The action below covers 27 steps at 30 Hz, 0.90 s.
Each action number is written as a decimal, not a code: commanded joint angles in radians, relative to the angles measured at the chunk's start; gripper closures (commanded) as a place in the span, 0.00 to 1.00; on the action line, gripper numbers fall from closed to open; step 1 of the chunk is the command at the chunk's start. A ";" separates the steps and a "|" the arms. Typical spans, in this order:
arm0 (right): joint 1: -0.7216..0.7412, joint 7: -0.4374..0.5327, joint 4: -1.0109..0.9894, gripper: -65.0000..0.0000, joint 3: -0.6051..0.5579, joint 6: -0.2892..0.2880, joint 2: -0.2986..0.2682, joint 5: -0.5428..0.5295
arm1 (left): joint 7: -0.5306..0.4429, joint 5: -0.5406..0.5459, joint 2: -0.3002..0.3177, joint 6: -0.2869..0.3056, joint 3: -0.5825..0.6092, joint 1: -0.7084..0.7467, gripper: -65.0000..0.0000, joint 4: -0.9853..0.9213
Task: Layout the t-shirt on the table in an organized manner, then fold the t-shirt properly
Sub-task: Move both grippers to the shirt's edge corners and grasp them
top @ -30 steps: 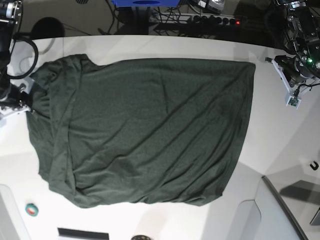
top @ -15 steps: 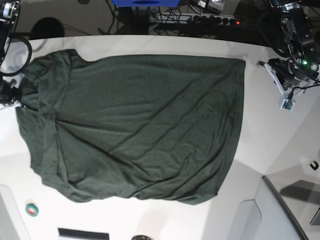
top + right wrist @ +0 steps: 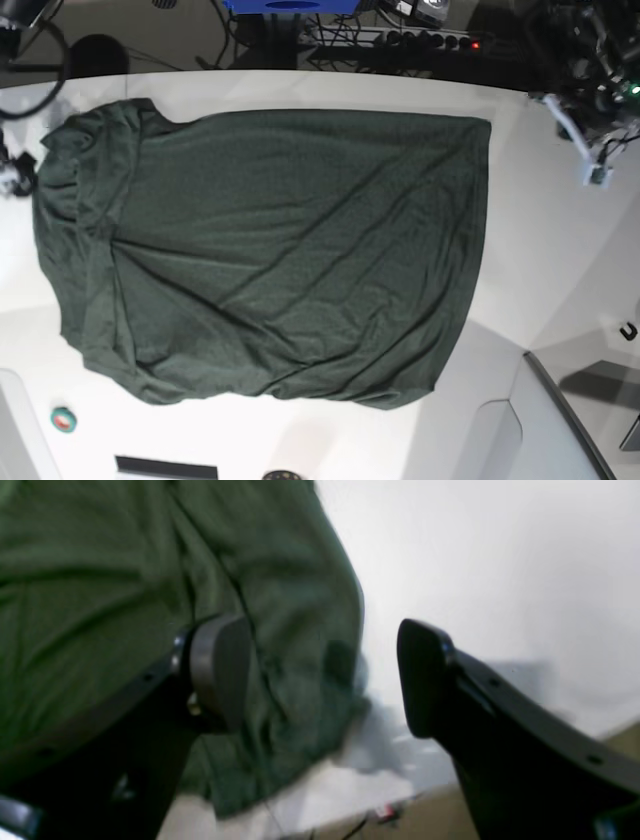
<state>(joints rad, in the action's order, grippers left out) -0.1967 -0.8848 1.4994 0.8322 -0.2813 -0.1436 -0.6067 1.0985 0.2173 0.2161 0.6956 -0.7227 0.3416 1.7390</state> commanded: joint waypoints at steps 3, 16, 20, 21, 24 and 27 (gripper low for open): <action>0.003 -0.030 -0.084 0.37 0.147 -0.180 -0.023 -0.077 | -0.014 0.093 0.009 0.003 -0.047 0.029 1.00 0.000; 0.006 -0.037 -0.303 0.41 0.180 -0.378 -0.049 -0.084 | -0.169 0.242 -0.076 0.003 -0.070 0.030 0.26 -0.248; 0.007 -0.037 -0.303 0.41 0.178 -0.382 -0.050 -0.083 | -0.205 0.242 -0.099 0.003 -0.070 0.023 0.27 -0.314; 0.007 -0.037 -0.303 0.41 0.178 -0.382 -0.050 -0.083 | -0.206 0.242 -0.102 0.003 -0.071 0.018 0.27 -0.330; 0.007 -0.033 -0.303 0.41 0.175 -0.382 -0.050 -0.083 | -0.206 0.244 -0.106 0.003 -0.071 -0.016 0.27 -0.382; 0.007 -0.033 -0.302 0.41 0.140 -0.382 -0.064 -0.083 | -0.206 0.244 -0.119 0.003 -0.070 -0.051 0.27 -0.423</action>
<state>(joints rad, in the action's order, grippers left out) -0.1944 -0.9329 1.1824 0.9672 -0.6487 -0.1818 -0.6727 0.8639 0.4824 0.0998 0.7013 -0.7952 0.2798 1.3178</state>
